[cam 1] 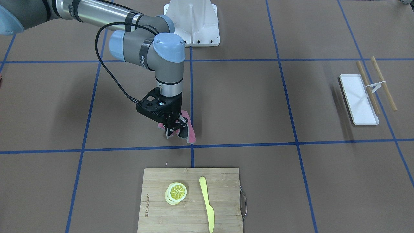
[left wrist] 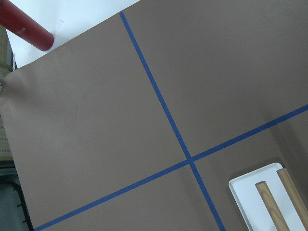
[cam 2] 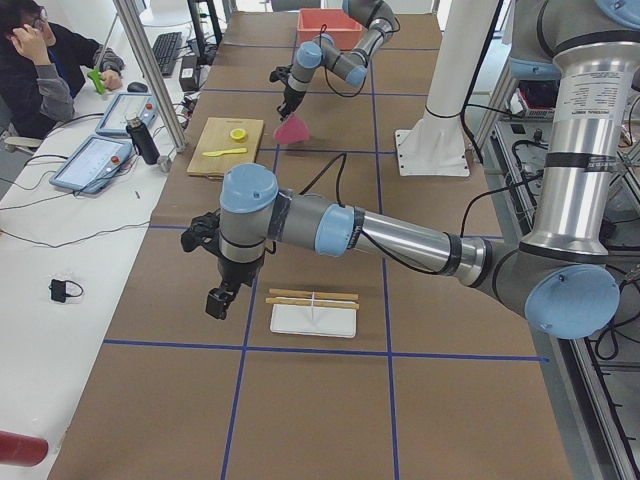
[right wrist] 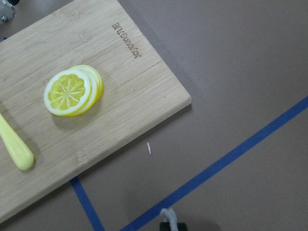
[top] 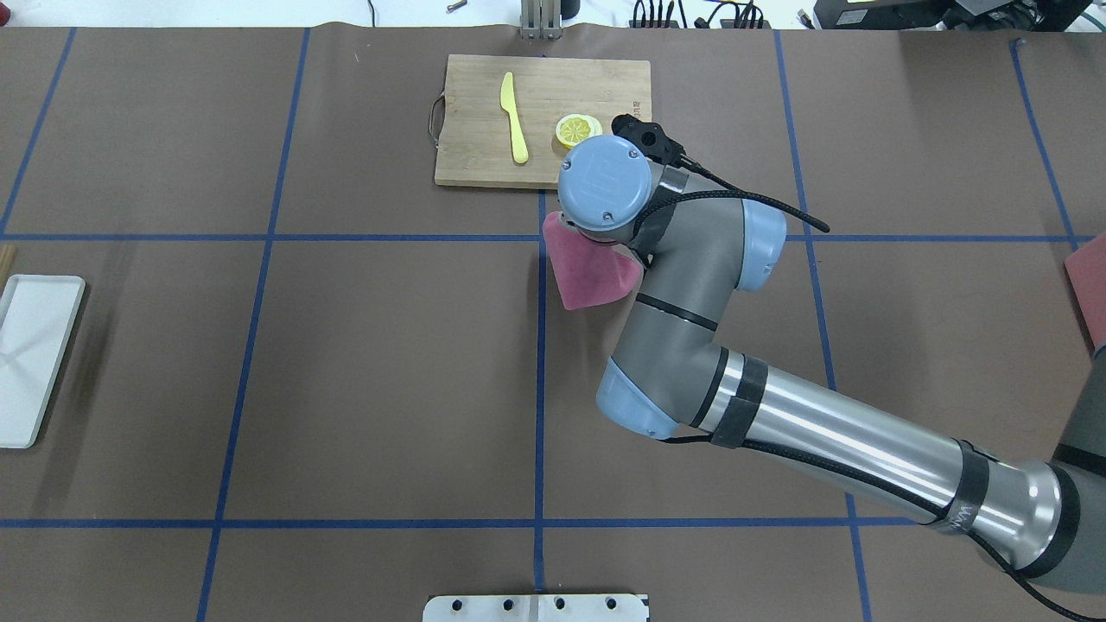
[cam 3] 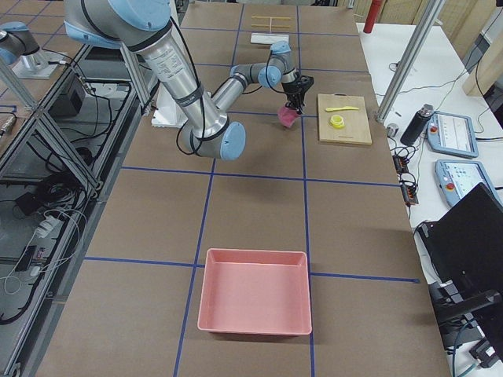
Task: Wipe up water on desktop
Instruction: 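Lift the pink cloth and carry it over the pink bin with the right gripper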
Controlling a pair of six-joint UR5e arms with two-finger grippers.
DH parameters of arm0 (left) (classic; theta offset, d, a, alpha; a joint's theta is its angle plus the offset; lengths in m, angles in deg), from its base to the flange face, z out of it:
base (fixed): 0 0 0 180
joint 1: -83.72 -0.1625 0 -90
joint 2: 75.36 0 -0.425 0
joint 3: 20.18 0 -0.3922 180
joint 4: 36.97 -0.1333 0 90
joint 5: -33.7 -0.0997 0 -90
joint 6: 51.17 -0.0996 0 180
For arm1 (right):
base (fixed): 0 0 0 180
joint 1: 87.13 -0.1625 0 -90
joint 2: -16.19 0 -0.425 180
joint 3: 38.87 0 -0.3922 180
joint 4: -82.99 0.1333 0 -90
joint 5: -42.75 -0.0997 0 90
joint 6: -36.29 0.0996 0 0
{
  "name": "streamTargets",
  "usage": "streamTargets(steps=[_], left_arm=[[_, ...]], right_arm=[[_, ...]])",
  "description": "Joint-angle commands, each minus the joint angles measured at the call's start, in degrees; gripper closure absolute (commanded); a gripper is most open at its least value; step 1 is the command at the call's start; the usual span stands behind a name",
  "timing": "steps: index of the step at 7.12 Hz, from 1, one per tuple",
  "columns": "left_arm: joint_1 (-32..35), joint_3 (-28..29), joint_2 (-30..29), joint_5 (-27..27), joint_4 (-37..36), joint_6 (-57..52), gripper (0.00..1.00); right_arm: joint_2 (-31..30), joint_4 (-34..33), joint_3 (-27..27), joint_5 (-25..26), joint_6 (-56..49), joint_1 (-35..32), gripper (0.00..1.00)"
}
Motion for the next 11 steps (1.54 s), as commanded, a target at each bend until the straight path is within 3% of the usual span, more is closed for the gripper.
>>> streamTargets(steps=[1,2,4,5,6,8,11], left_arm=[[-0.04,0.21,0.70,0.35,-0.09,0.00,0.02],[-0.04,1.52,1.05,0.44,-0.61,0.00,0.02],[0.14,2.50,4.10,0.44,-0.27,-0.53,0.02],[0.13,2.50,6.39,0.97,-0.44,3.56,0.02],[0.31,1.98,7.29,5.58,-0.09,15.44,0.02],[0.40,-0.48,11.32,5.55,0.26,12.52,0.02],[0.05,-0.23,11.51,1.25,0.35,10.63,0.02]], right_arm=[[-4.06,-12.53,-15.99,-5.60,-8.16,-3.23,1.00],[-6.96,-17.83,-24.18,-10.08,-13.45,-7.08,1.00],[-11.71,-24.01,-32.41,-18.79,-25.84,-16.04,1.00],[-14.96,-25.08,-35.22,-21.52,-31.72,-19.91,1.00],[-18.30,-26.39,-37.51,-24.51,-37.96,-24.22,1.00],[-25.93,-33.49,-44.62,-27.86,-54.02,-32.91,1.00],[-41.66,-34.23,-47.55,-33.58,-81.34,-47.85,1.00]])
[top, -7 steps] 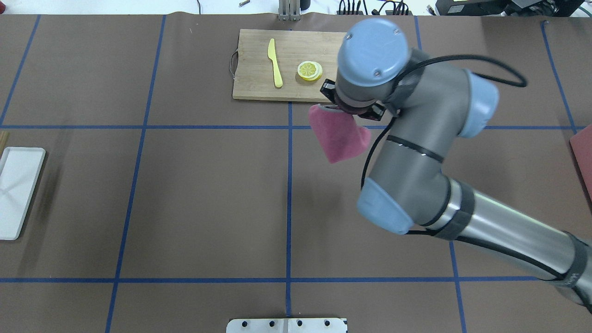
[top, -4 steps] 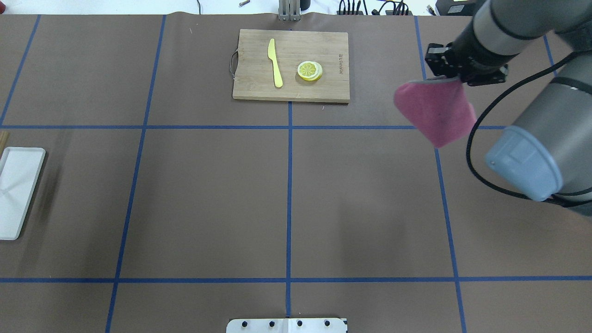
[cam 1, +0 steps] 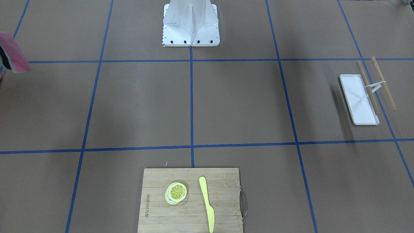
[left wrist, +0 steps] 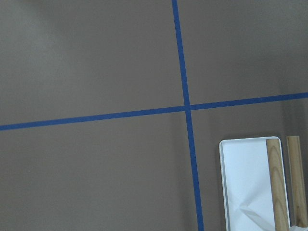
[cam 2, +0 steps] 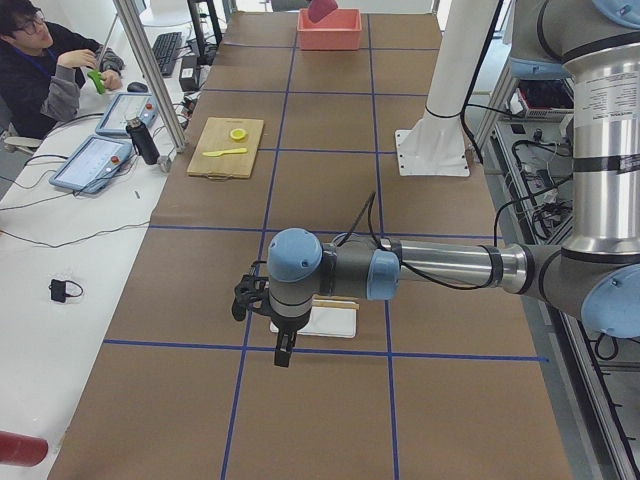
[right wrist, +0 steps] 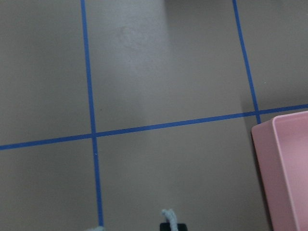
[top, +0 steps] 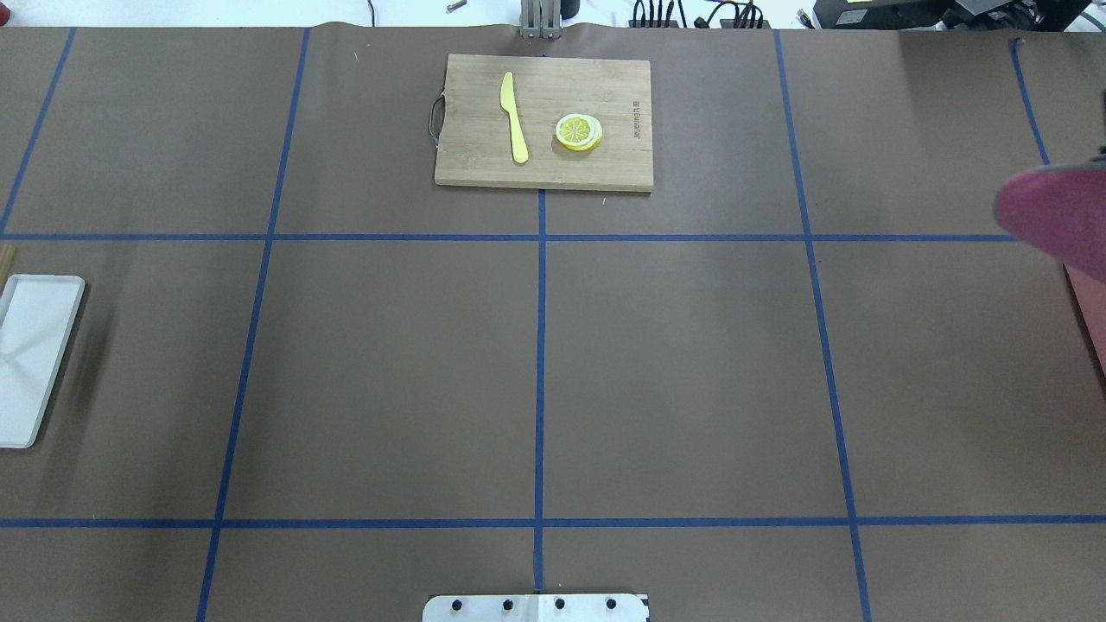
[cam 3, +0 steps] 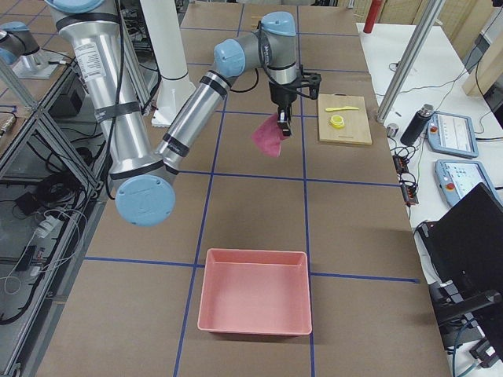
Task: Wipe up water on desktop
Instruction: 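Lift the pink cloth and carry it over the pink bin with the right gripper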
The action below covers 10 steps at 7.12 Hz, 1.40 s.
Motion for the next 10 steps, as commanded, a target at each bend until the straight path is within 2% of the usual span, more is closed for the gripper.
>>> streamTargets(steps=[1,2,3,4,5,6,10], left_arm=[[-0.16,-0.05,0.10,-1.46,0.04,-0.29,0.02],[-0.16,-0.22,0.10,-1.37,0.04,-0.29,0.02],[-0.16,-0.22,0.02,-1.37,0.13,-0.29,0.02],[-0.16,-0.22,-0.16,-1.37,0.31,-0.29,0.02],[-0.16,-0.40,-0.25,-1.37,0.31,-0.29,0.02],[-0.16,-0.66,-0.16,-1.19,0.31,-0.29,0.02],[-0.16,-0.66,-0.25,-1.02,0.39,-0.38,0.02]], right_arm=[[-12.02,-0.16,-0.51,-3.29,-21.66,-11.42,1.00],[-18.16,0.88,-0.16,-4.17,-30.46,-15.21,1.00],[-22.23,5.25,1.59,-4.27,-34.12,-17.60,1.00],[-24.97,15.56,8.13,-4.27,-35.11,-17.71,1.00],[-25.34,30.89,19.33,-4.35,-34.69,-17.80,1.00],[-24.13,39.39,27.71,-4.79,-34.51,-17.80,1.00],[-19.39,57.54,48.41,-5.15,-34.51,-17.80,1.00]])
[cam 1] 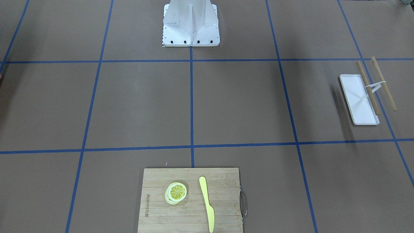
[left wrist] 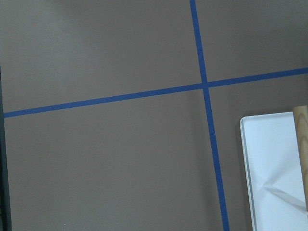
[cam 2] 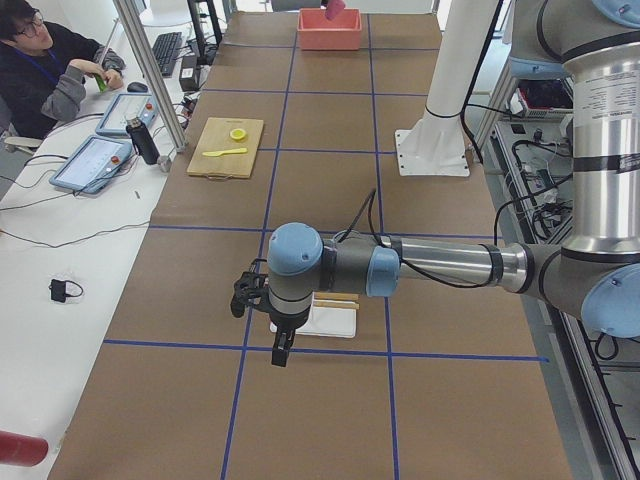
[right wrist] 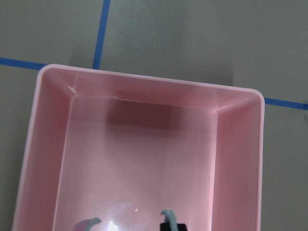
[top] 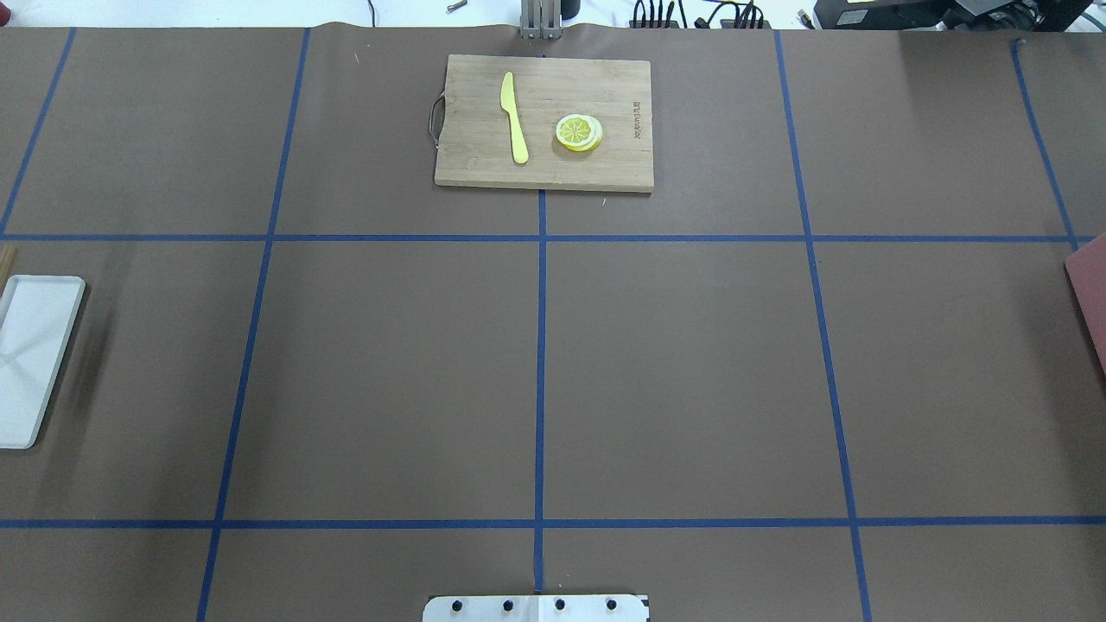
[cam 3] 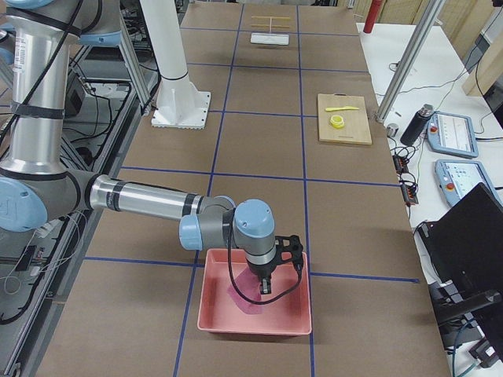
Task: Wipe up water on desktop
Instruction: 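Open the right gripper to drop the pink cloth into the pink bin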
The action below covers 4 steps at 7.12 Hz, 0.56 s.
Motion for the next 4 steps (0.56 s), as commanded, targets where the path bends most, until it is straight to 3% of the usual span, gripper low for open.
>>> streamTargets(steps=[1,4], left_arm=[[-0.02,0.03,-0.07,0.07,0.07,-0.01,0.02],[-0.02,0.11,-0.07,0.16,0.07,0.08,0.02]], right_arm=[[3.91,7.44,9.52,-0.05,0.00,0.17,0.01],[9.79,6.41,8.32,-3.99,6.63,0.78,0.00]])
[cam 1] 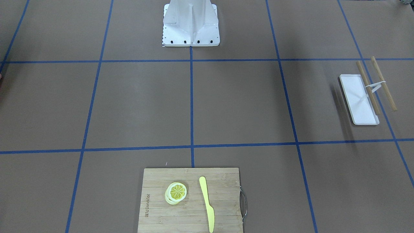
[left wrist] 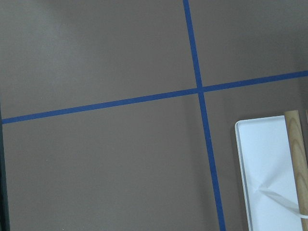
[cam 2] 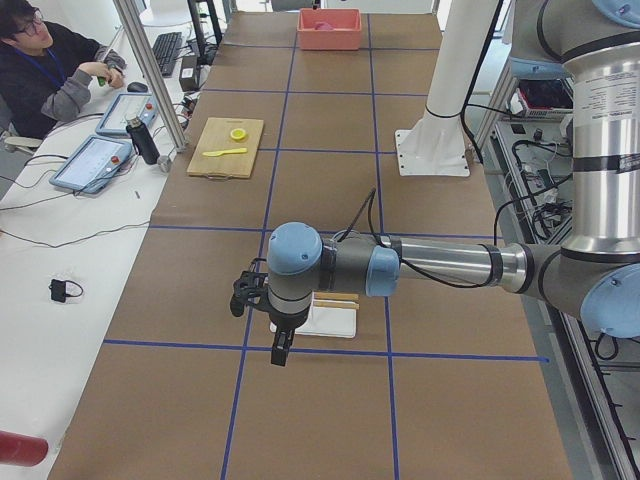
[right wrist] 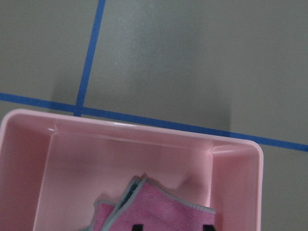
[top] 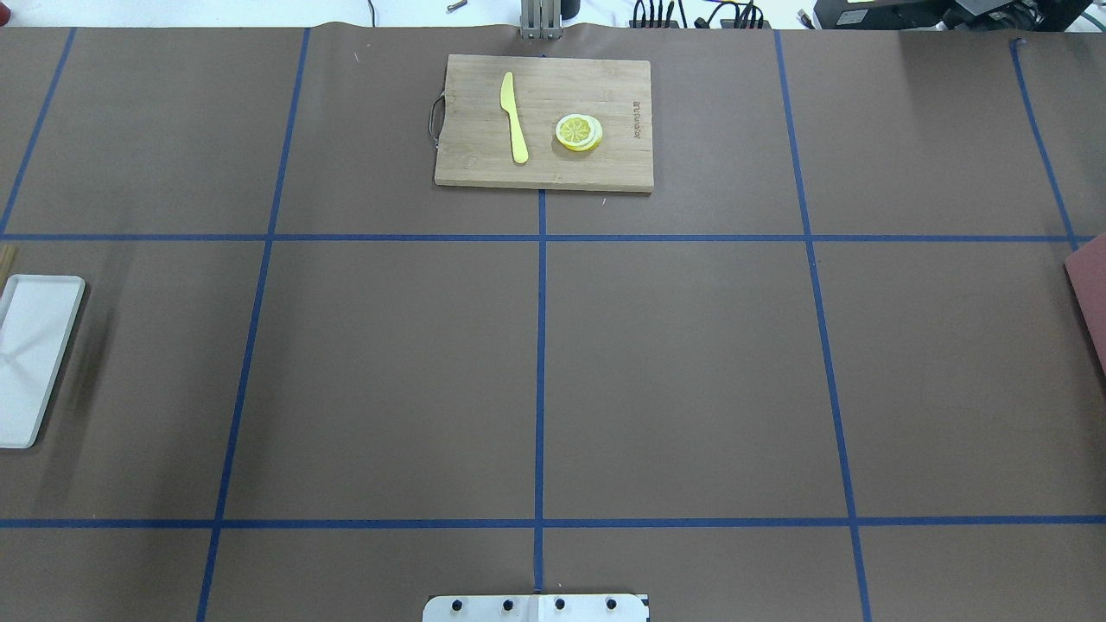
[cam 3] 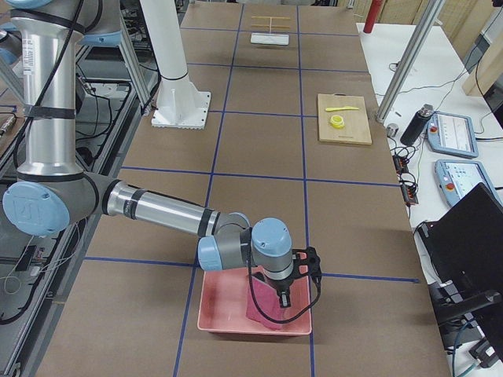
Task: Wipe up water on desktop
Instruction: 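Open the right gripper to drop the pink cloth into the pink bin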
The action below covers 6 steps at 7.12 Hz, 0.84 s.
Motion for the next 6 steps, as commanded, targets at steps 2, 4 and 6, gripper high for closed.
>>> streamTargets(steps=[2,4,6], left_arm=[[0.00,0.06,0.00,0.15,0.00,0.03,0.02],[0.00,0.41,-0.09,0.07,0.00,0.03,0.02],[-0.09,0.68,-0.26,0.07,0.00,0.12,0.02]], right_arm=[[6.51,-3.08,-4.94,-3.66,14.72,5.52,0.00],[2.52,-14.33,-14.35,-3.56,13.14,7.04,0.00],[-3.99,-14.18,-13.15,-1.82,4.61,4.68,0.00]])
